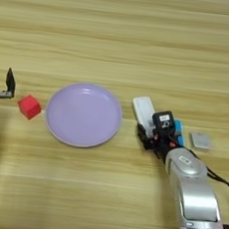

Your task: Move the objects on the table

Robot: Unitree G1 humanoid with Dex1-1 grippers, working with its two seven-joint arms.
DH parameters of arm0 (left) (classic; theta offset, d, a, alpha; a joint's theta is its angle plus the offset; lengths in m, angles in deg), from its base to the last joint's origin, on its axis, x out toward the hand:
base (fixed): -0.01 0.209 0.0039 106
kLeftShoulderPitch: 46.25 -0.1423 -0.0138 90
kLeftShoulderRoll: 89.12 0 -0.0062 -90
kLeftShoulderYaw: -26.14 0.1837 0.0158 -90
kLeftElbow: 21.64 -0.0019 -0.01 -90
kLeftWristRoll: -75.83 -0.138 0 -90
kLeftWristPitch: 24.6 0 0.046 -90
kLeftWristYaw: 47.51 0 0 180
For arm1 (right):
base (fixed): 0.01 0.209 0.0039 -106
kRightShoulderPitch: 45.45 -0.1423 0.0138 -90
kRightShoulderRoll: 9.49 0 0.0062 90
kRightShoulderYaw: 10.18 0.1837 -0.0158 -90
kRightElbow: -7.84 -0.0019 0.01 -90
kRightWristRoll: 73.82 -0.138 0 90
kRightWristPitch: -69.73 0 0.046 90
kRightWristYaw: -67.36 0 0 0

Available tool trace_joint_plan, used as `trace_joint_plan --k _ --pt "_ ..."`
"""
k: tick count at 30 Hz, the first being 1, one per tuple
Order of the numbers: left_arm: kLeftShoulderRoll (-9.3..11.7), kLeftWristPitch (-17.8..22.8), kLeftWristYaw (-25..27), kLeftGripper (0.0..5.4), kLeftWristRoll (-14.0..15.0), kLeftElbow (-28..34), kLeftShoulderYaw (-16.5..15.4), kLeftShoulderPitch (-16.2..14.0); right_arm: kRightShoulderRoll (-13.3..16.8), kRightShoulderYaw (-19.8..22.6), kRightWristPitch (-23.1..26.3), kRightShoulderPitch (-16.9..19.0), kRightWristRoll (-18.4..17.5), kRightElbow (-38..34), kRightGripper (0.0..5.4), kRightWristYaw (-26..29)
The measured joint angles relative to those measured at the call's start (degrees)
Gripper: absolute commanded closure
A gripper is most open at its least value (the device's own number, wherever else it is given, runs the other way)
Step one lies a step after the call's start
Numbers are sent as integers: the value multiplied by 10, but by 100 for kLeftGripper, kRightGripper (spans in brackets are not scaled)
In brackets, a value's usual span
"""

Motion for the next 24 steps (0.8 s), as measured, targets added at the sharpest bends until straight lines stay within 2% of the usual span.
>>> trace_joint_plan --k 24 --pt "1 0 -2 0 0 0 -2 0 -6 -23 0 13 -11 -1 249 -2"
